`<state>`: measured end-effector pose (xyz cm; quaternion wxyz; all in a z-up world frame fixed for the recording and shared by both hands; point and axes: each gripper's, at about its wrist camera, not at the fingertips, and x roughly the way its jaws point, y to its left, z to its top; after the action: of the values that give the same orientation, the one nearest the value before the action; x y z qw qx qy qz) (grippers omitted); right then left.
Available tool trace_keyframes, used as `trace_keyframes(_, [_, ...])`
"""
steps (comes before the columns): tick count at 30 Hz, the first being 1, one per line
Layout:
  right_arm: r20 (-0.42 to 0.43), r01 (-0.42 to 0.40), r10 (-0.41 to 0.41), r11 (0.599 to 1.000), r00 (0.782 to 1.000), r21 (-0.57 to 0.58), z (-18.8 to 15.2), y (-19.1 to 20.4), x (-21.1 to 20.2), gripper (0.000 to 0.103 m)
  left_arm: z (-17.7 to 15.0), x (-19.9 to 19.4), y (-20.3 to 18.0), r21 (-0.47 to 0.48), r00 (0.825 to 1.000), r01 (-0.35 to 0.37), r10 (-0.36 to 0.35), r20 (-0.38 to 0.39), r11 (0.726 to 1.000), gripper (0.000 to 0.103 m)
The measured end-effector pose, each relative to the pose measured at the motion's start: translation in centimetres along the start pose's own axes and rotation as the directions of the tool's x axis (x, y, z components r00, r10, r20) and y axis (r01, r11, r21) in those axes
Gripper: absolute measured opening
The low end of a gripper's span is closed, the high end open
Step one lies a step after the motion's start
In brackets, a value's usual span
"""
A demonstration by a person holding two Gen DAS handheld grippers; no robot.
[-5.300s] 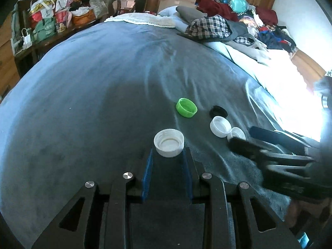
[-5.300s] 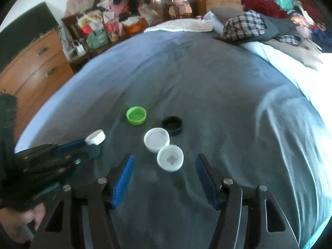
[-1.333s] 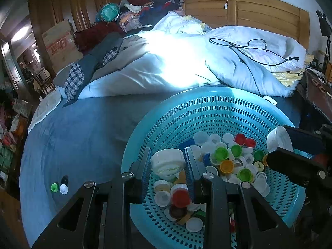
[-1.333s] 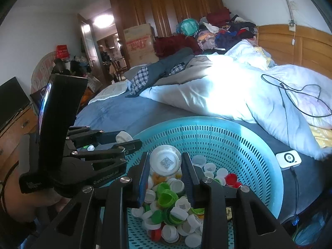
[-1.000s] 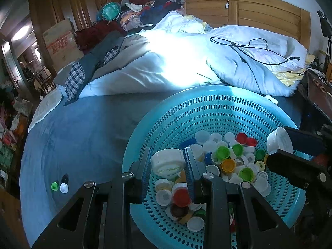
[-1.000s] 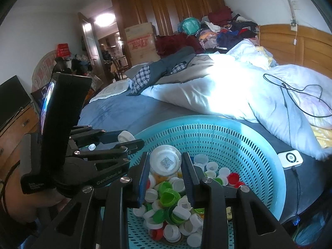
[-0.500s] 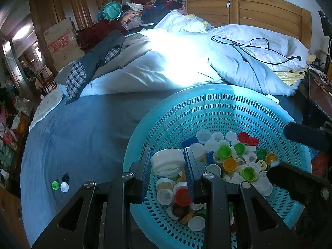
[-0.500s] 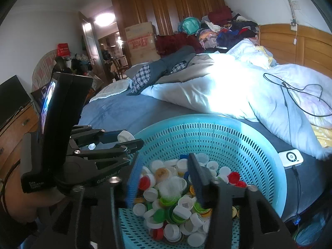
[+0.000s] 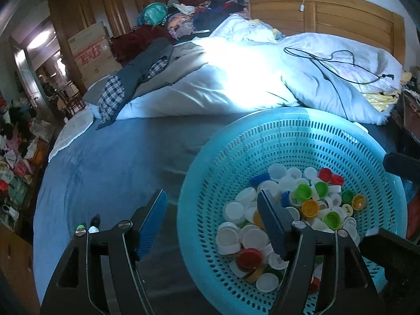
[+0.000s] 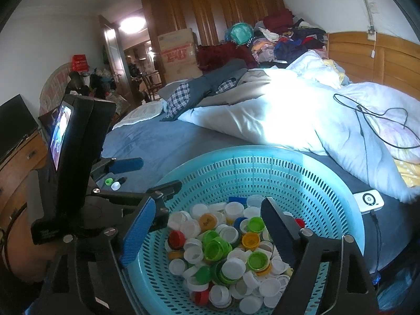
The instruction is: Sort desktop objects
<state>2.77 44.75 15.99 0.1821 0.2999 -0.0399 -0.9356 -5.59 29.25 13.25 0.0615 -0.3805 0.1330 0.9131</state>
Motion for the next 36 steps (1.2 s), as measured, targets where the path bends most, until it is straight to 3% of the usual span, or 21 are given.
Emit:
trace_keyframes(11, [-0.002,0.015,-0.015,0.999,1.0,-0.044,0.8,1.7,0.2,0.091,-0.3,-0.8,2.0,-0.042,1.0,-0.01,0.011,0.029,0.999,0.065])
trace_keyframes(15, [0.009,0.023,-0.023,0.996,1.0,-0.091,1.4,3.2,0.0,0.094,-0.7,-1.3,3.2,-0.057,0.999,-0.024,0.027,0.046,0.998,0.065])
trace_keyframes(18, [-0.024,0.032,-0.036,0.985,0.999,-0.171,2.4,5.8,0.5,0.1,-1.8,-1.4,6.2,-0.104,0.997,-0.051,0.057,0.048,0.993,0.065])
trace_keyframes(22, [-0.017,0.034,-0.043,0.93,0.999,-0.365,3.9,12.3,0.3,0.103,-4.6,-0.3,12.2,-0.215,0.989,-0.15,0.148,-0.024,0.965,0.066])
trace_keyframes(26, [0.008,0.014,-0.011,0.877,1.0,-0.48,4.3,17.2,0.0,0.103,-7.8,-0.5,17.1,-0.308,0.973,-0.23,0.219,-0.07,0.923,0.066])
trace_keyframes(31, [0.008,0.006,-0.001,0.81,1.0,-0.587,3.2,21.3,0.7,0.103,-11.2,-0.8,20.3,-0.394,0.962,-0.274,0.248,-0.117,0.877,0.066])
trace_keyframes(36, [0.009,0.013,-0.01,0.769,1.0,-0.639,2.4,23.3,1.2,0.103,-12.6,-0.9,21.4,-0.417,0.958,-0.285,0.255,-0.128,0.863,0.066])
